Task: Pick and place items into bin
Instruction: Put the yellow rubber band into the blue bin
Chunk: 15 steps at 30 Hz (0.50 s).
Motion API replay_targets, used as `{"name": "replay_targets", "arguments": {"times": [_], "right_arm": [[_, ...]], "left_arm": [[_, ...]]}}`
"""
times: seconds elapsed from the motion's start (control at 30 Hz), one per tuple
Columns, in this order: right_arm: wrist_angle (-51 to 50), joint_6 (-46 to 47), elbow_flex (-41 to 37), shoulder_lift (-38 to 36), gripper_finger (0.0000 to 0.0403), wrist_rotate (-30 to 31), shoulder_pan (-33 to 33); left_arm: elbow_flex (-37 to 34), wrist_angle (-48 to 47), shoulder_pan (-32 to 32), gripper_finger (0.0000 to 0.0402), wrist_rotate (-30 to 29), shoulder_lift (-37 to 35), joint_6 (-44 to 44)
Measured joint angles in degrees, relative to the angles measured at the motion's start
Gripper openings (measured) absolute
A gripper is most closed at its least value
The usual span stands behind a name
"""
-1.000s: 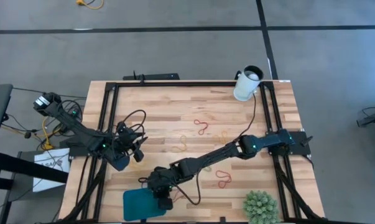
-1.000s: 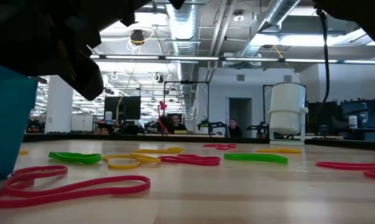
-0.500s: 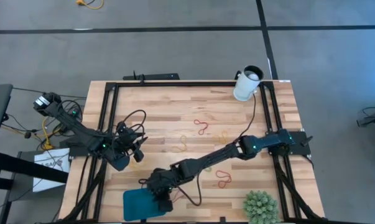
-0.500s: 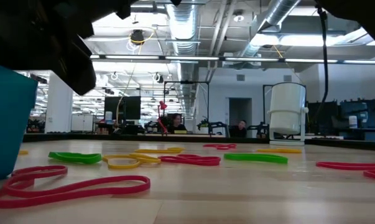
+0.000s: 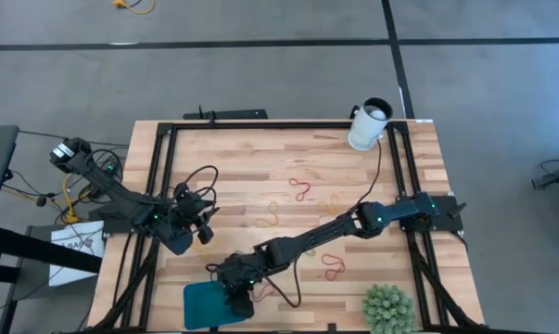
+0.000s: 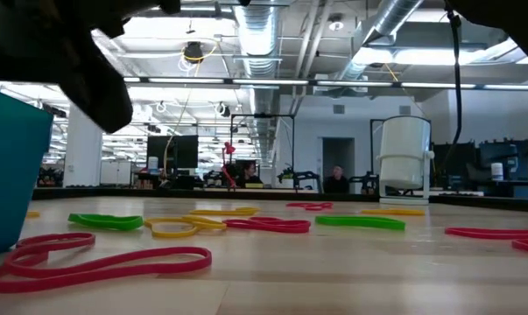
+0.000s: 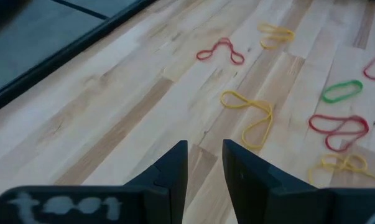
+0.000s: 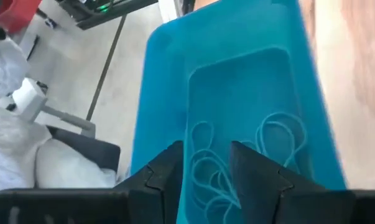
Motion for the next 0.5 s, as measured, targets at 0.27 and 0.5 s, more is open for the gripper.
{"name": "replay_targets", "arguments": {"times": [0.27, 0.5], "right_arm": [[-2.3, -2.4, 0.0, -5.7, 0.0123, -0.6, 0.0], [-5.1, -2.5, 0.0, -9.2, 0.0123, -0.6, 0.1]], "left_arm": [[0.0, -0.8, 0.0, 0.0091, 0.2, 0.0, -1.0], [0.0, -0.8, 0.0, 0.0091, 1.2, 0.0, -2.6]]}}
